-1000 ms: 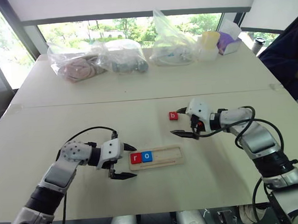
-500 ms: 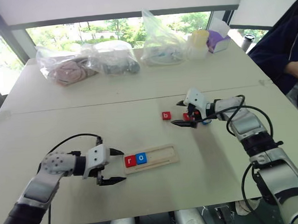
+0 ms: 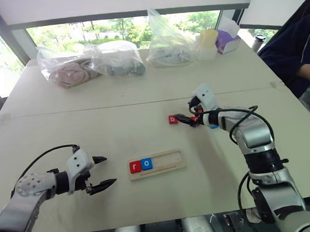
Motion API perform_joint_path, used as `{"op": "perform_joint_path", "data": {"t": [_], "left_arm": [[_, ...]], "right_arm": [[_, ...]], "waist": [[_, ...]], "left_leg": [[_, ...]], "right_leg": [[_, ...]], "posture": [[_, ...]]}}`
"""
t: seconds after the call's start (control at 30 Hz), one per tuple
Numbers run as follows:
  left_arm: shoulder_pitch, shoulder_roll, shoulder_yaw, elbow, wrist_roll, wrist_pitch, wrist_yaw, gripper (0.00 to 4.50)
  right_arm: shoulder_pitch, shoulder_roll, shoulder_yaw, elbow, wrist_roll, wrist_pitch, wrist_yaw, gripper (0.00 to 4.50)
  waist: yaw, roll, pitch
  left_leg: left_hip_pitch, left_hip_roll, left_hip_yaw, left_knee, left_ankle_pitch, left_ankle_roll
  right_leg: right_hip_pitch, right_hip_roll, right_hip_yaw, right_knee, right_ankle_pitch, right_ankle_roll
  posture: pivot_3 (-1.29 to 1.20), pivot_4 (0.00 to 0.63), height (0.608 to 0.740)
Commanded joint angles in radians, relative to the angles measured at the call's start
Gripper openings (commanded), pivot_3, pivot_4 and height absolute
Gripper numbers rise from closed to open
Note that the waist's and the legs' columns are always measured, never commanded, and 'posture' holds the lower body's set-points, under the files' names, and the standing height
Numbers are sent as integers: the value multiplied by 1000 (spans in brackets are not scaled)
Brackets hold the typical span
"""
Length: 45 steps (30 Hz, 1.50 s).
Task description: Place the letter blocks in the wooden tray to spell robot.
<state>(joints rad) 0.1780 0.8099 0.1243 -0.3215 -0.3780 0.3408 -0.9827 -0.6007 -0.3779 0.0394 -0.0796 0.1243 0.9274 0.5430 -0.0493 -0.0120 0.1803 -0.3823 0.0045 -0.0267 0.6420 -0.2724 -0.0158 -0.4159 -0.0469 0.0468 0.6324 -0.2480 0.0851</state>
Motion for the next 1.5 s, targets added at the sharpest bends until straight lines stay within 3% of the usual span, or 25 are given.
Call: {"op": "perform_joint_path", "data": {"t": [0.03,0.1,0.37,0.67,1.2,1.43,1.5], "left_arm": [[-43,-10,16,-55,-31,42,31,4434],[-71,-13,3,-53,-30,54,36,4434],[-153,18,24,-30,-49,70,-1,4434],[-183,3,21,-60,-61,93,23,4434],[-172,-55,7,-79,-38,82,114,4434],[-181,-73,-4,-75,-28,76,132,4500],[-187,-80,-10,-71,-23,72,134,4500]], "right_arm": [[5,62,-26,-149,-19,118,-139,4500],[6,123,-28,-192,-21,177,-206,4500],[-16,280,-22,-193,-47,330,-387,4500],[-3,340,33,-137,-53,319,-454,4500],[-9,405,5,-17,-91,304,-565,4500],[-29,405,-21,1,-88,307,-573,1149],[-35,387,-25,-16,-83,331,-559,1150]], "waist": [[5,0,0],[8,0,0],[6,0,0],[2,0,0],[4,-2,-1],[4,-2,-1],[4,-2,-1]], "left_leg": [[-5,0,0,1,0,0],[-12,0,0,3,1,-2],[-12,-1,1,3,1,-2],[-12,-2,0,4,1,-2],[-10,-3,0,5,1,-2],[-10,-3,0,5,1,-2],[-10,-3,0,5,1,-2]], "right_leg": [[-4,0,0,0,0,-1],[-12,0,0,2,2,-1],[-12,0,-1,1,2,-1],[-12,2,-2,1,3,2],[-9,3,-2,2,3,2],[-9,3,-2,2,3,2],[-9,3,-3,2,3,2]], "posture": [[0,150,740],[0,150,740],[0,150,740],[0,150,740],[0,150,740],[0,150,740],[0,150,740]]}}
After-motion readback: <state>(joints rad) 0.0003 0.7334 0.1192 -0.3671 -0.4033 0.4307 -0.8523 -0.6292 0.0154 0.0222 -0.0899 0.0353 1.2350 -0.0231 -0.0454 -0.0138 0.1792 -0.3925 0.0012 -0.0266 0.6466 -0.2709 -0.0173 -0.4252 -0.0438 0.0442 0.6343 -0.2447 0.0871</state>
